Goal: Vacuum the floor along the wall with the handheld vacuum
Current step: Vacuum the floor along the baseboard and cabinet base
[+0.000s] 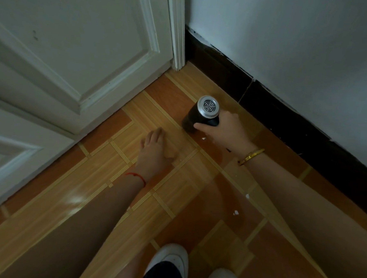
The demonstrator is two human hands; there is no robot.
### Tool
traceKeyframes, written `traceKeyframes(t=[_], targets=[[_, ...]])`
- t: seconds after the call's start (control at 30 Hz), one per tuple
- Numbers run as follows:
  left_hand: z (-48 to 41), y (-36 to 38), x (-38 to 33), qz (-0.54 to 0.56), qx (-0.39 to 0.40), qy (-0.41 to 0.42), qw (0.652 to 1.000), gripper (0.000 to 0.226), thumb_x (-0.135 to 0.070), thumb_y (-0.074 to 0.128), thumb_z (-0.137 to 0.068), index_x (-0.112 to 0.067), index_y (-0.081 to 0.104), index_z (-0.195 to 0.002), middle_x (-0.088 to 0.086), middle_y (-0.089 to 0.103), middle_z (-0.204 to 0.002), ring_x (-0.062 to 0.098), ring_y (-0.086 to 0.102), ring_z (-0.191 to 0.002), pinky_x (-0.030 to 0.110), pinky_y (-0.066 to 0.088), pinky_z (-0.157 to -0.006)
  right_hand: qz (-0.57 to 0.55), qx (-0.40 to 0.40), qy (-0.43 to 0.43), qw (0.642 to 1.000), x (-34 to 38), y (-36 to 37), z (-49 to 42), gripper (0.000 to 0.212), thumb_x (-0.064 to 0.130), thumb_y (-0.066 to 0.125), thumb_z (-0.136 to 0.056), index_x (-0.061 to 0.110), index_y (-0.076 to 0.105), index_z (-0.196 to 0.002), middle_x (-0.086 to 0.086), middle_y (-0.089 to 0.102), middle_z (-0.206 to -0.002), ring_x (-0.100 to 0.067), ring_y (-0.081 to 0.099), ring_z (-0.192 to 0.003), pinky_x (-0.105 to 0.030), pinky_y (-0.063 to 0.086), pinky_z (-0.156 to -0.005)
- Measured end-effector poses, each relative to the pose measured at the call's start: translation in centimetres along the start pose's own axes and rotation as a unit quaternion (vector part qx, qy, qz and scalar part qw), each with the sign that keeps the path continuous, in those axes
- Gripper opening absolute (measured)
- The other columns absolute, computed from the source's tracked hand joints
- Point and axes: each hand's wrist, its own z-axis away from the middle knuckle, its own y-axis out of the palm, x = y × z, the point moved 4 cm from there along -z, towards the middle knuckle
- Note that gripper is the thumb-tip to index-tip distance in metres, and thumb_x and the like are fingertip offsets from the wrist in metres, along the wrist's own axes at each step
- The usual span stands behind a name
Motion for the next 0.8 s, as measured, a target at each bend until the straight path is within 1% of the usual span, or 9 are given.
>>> traceKeyframes(t=[0.07,0.13,0.2,0.27,0.37,0.4,0.53,0.63,0.8], targets=[[0.1,0.0,-0.3,0.016,-0.019,0.003,1.0,0.09,-0.039,0.07,-0.084,-0.013,0.019,-0.154,0.008,0.014,-0.164,0.029,0.011,-0.151,0.053,0.012,-0.123,0.014,-0.006,-0.006,1.0,-0.2,-0.4,0.5,0.048,0.036,0.077,-0.078,0.012,0.062,-0.117,0.006,0.061,-0.098,-0.008,0.059,-0.091,-0.01,0.04,-0.062],[0.3,-0.2,-0.8,0.03,-0.039,0.019,0.999,0.091,-0.037,0.071,-0.083,-0.013,0.018,-0.153,0.009,0.014,-0.164,0.029,0.009,-0.151,0.052,0.008,-0.123,0.022,0.015,0.002,1.0,-0.5,-0.3,0.9,0.047,0.037,0.078,-0.077,0.013,0.062,-0.114,0.006,0.062,-0.093,-0.009,0.061,-0.086,-0.011,0.041,-0.061],[0.4,-0.2,-1.4,0.038,-0.039,0.037,0.998,0.094,-0.037,0.073,-0.082,-0.013,0.017,-0.154,0.008,0.014,-0.163,0.028,0.009,-0.151,0.049,0.006,-0.123,0.027,0.0,0.004,1.0,-0.8,-0.7,1.4,0.048,0.038,0.078,-0.076,0.013,0.063,-0.114,0.003,0.065,-0.095,-0.009,0.061,-0.085,-0.016,0.045,-0.065],[0.5,-0.2,-1.9,0.04,-0.029,0.051,0.997,0.095,-0.037,0.073,-0.082,-0.013,0.017,-0.154,0.009,0.015,-0.163,0.027,0.011,-0.151,0.048,0.006,-0.123,0.045,-0.031,0.011,0.998,-1.3,-1.4,2.1,0.049,0.042,0.077,-0.076,0.015,0.063,-0.115,0.005,0.066,-0.099,-0.009,0.061,-0.092,-0.023,0.049,-0.072],[1.0,-0.1,-2.7,0.044,-0.019,0.079,0.996,0.093,-0.038,0.072,-0.082,-0.013,0.018,-0.154,0.01,0.016,-0.163,0.027,0.013,-0.151,0.049,0.008,-0.124,0.05,-0.022,0.05,0.997,-2.8,-1.8,3.4,0.044,0.047,0.076,-0.075,0.018,0.064,-0.105,0.008,0.066,-0.085,-0.014,0.068,-0.084,-0.024,0.053,-0.066],[1.1,0.0,-2.9,0.047,-0.013,0.084,0.995,0.093,-0.039,0.072,-0.083,-0.014,0.018,-0.154,0.01,0.015,-0.163,0.027,0.012,-0.151,0.05,0.011,-0.123,0.049,-0.027,0.059,0.997,-3.2,-1.8,3.8,0.046,0.049,0.076,-0.074,0.018,0.064,-0.105,0.005,0.068,-0.085,-0.015,0.069,-0.084,-0.025,0.053,-0.065],[1.6,0.7,-3.7,0.052,0.007,0.103,0.993,0.093,-0.04,0.071,-0.083,-0.015,0.016,-0.154,0.011,0.013,-0.164,0.028,0.011,-0.151,0.051,0.015,-0.122,0.058,-0.06,0.058,0.995,-3.7,-2.2,5.0,0.059,0.052,0.076,-0.073,0.017,0.063,-0.119,-0.001,0.07,-0.109,-0.016,0.065,-0.1,-0.033,0.055,-0.079],[2.0,0.8,-4.3,0.049,0.014,0.118,0.992,0.093,-0.04,0.071,-0.084,-0.015,0.016,-0.154,0.01,0.012,-0.164,0.027,0.011,-0.151,0.051,0.015,-0.122,0.048,-0.027,0.069,0.996,-3.8,-2.7,5.7,0.055,0.048,0.077,-0.074,0.017,0.062,-0.117,-0.002,0.07,-0.103,-0.018,0.067,-0.09,-0.033,0.056,-0.077],[2.8,0.8,-5.2,0.062,0.021,0.136,0.989,0.083,-0.032,0.066,-0.089,-0.013,0.018,-0.154,0.011,0.015,-0.163,0.027,0.012,-0.151,0.051,0.016,-0.122,0.079,-0.077,0.107,0.988,-5.1,-4.0,8.3,0.056,0.052,0.075,-0.073,0.018,0.063,-0.115,-0.004,0.071,-0.104,-0.022,0.068,-0.094,-0.043,0.058,-0.079]])
